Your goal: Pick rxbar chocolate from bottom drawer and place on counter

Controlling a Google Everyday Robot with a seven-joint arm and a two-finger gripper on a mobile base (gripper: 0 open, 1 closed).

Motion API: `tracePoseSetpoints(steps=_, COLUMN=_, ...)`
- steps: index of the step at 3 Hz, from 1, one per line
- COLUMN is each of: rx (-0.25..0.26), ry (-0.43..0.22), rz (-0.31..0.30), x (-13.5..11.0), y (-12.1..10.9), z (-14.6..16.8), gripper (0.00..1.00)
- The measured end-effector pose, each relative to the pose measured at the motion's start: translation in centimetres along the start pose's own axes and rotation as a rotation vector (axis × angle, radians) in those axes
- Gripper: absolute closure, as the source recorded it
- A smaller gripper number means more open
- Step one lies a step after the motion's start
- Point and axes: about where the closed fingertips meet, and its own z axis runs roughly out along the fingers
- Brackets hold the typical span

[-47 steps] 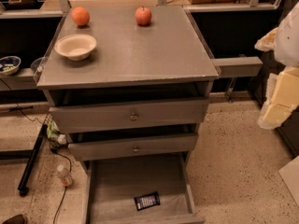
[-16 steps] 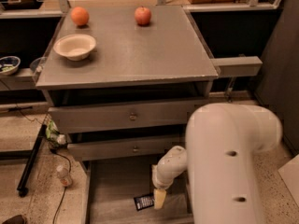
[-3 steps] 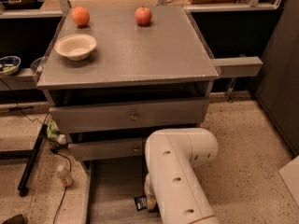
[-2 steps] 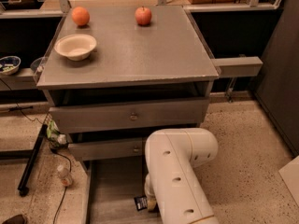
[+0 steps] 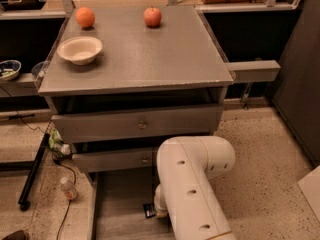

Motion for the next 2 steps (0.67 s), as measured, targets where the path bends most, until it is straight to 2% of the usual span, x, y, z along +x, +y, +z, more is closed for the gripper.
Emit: tracePoseSetpoints(steps=2, rx=-0.012, ry=-0.011, rz=0.001, x=-0.12, y=0.28, z=-0.06, gripper=1.0)
